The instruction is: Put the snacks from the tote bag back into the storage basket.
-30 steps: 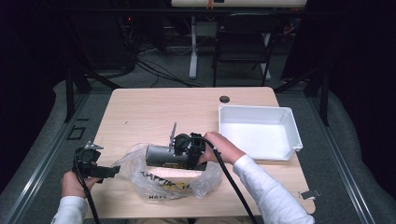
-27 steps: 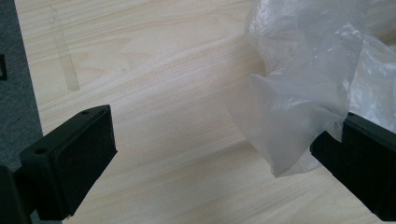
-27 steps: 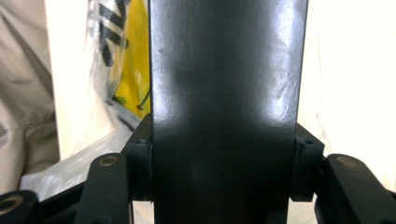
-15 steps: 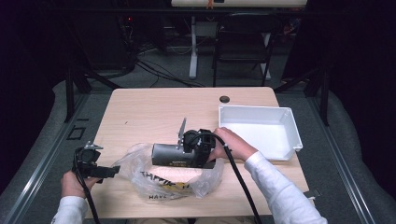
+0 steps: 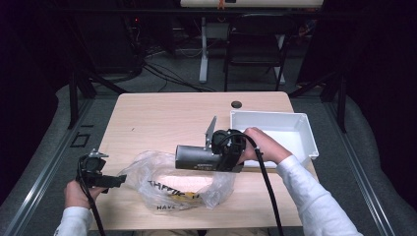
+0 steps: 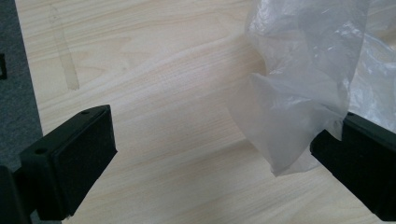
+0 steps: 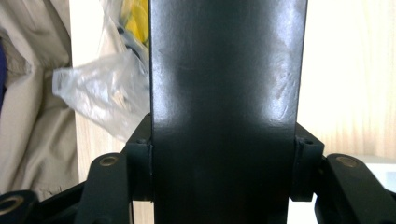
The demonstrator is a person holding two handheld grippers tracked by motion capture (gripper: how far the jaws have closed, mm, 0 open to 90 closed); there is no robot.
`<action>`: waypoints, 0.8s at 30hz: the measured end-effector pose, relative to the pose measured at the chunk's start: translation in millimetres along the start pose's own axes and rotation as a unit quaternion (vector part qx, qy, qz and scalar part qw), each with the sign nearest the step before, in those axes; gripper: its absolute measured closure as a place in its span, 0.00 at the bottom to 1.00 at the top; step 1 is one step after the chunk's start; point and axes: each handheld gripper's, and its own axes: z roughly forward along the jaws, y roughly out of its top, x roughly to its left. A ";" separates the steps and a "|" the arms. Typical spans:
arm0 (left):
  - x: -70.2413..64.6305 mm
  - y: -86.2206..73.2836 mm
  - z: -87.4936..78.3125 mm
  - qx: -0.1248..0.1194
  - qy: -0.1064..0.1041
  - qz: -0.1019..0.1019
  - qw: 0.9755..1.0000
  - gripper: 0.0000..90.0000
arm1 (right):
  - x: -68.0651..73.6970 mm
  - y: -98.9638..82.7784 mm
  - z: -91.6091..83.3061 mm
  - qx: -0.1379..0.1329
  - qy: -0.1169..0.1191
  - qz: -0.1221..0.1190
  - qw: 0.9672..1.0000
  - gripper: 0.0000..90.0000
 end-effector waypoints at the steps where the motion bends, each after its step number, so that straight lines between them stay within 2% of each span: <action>1: 0.3 -0.1 -0.7 0.000 0.001 0.001 1.000 0.00 | -0.8 -2.9 -1.9 -0.002 -0.001 -0.001 1.000 0.47; 9: 1.3 -0.9 -1.8 -0.008 0.000 -0.003 1.000 0.00 | -9.9 -27.2 -11.4 0.000 -0.009 0.005 1.000 0.47; 10: 1.2 -0.7 -2.0 -0.007 0.000 -0.003 1.000 0.00 | -11.9 -29.8 -13.9 0.007 -0.012 -0.003 1.000 0.47; 11: 1.1 -0.8 -1.8 -0.008 0.001 -0.003 1.000 0.00 | -13.0 -33.7 -13.8 -0.002 -0.008 0.003 1.000 0.47; 19: 1.6 -1.1 -1.5 -0.006 0.000 -0.002 1.000 0.00 | -26.3 -56.9 -23.2 0.016 -0.021 0.010 1.000 0.47; 20: 1.7 -1.1 -1.4 -0.006 -0.001 -0.002 1.000 0.00 | -27.7 -60.7 -23.0 0.008 -0.021 0.019 1.000 0.47; 24: 2.2 -1.2 -1.0 -0.006 -0.004 -0.002 1.000 0.00 | -33.5 -74.0 -27.0 0.002 -0.020 0.017 1.000 0.47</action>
